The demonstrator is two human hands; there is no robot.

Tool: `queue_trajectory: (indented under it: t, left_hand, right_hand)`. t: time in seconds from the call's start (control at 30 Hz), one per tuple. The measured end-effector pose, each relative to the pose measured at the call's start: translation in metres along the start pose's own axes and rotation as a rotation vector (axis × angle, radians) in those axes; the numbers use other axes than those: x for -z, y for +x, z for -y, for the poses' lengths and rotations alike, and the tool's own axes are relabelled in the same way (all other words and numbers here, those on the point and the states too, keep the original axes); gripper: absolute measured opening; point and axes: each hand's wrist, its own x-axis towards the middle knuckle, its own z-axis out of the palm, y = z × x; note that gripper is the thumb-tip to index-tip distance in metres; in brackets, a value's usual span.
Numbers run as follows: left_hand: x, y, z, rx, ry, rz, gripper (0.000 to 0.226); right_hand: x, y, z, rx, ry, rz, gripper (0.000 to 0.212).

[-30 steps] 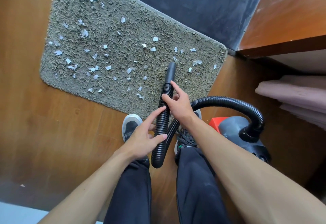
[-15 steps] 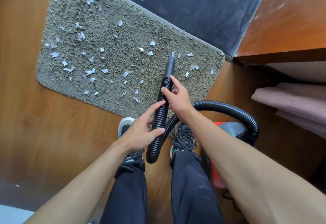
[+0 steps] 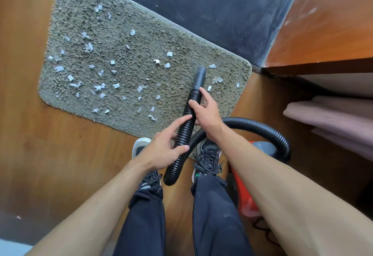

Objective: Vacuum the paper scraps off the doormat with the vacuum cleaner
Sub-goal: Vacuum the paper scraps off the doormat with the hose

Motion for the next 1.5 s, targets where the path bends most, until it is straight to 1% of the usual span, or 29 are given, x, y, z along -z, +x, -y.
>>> queue_trajectory:
  t: [0.13,0.23,0.5,0.8,0.9,1.07,1.5]
  left_hand:
    - [-0.022,-0.003,-0.002,0.015,-0.014,0.008,0.082]
    - [-0.030,-0.002,-0.005,0.011,0.034,0.005,0.084]
    - [-0.014,0.019,-0.019,-0.001,0.133,-0.006,0.079]
    - [-0.019,0.028,-0.028,0.000,0.203,0.050,0.080]
    - [-0.022,0.018,-0.021,0.012,0.170,0.082,0.080]
    - [-0.027,-0.005,0.000,0.051,0.024,0.115,0.083]
    - [-0.036,-0.036,0.032,0.092,-0.095,0.068,0.082]
  right_hand:
    - [0.012,-0.011,-0.009,-0.021,-0.011,0.005,0.052]
    - [0.020,-0.013,-0.010,-0.036,-0.030,-0.026,0.058]
    - [0.033,-0.001,0.016,-0.043,0.032,0.000,0.052]
    - [0.049,-0.005,0.019,-0.103,0.078,-0.024,0.056]
    - [0.047,-0.014,0.008,-0.127,0.088,-0.015,0.058]
    - [0.036,-0.032,-0.010,-0.170,0.120,0.012,0.064]
    - [0.016,-0.050,-0.024,-0.204,0.042,0.093,0.064]
